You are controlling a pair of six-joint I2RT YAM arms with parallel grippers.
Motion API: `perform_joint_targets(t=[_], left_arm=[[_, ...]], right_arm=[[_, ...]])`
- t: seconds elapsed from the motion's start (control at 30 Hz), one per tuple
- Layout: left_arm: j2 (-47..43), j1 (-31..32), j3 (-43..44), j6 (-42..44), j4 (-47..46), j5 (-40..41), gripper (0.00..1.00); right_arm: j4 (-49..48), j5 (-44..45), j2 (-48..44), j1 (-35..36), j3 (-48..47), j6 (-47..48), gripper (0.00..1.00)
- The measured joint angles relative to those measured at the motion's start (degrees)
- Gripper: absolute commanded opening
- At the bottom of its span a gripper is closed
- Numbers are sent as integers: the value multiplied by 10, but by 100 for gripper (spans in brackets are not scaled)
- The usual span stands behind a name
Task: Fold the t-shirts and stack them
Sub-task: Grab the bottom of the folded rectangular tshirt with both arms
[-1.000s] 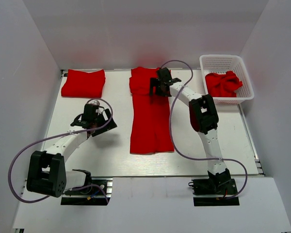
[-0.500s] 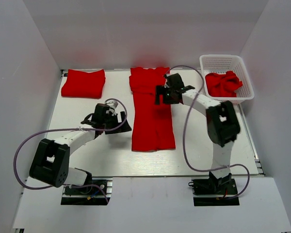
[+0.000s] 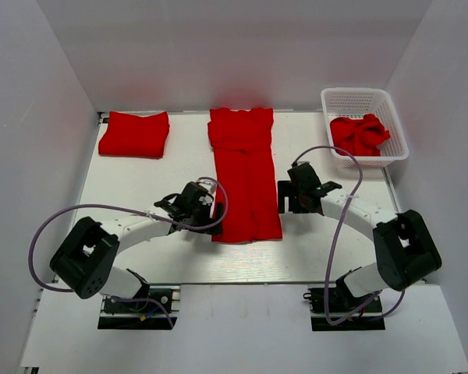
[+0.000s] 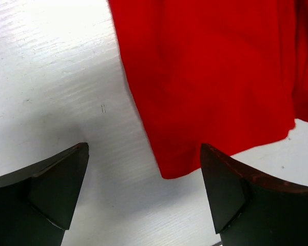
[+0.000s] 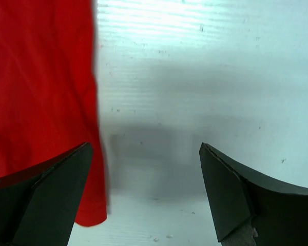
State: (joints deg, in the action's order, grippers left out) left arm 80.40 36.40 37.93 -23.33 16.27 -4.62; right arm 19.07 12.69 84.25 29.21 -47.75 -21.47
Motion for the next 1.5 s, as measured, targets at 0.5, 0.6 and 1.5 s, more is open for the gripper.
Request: perform_joint_targets(t=[0.5,0.6,1.5], left_arm=[[47,50,31,-23,-16,66,67],[49,56,25,-30,-30,62,49],[62,72,21,-100,-38,31,11]], right_arm=[[3,-50,-43,38,65,-38,90],[-2,-68,-45,39,84,-46,90],[-53,-151,-85,51,141,-101,36]])
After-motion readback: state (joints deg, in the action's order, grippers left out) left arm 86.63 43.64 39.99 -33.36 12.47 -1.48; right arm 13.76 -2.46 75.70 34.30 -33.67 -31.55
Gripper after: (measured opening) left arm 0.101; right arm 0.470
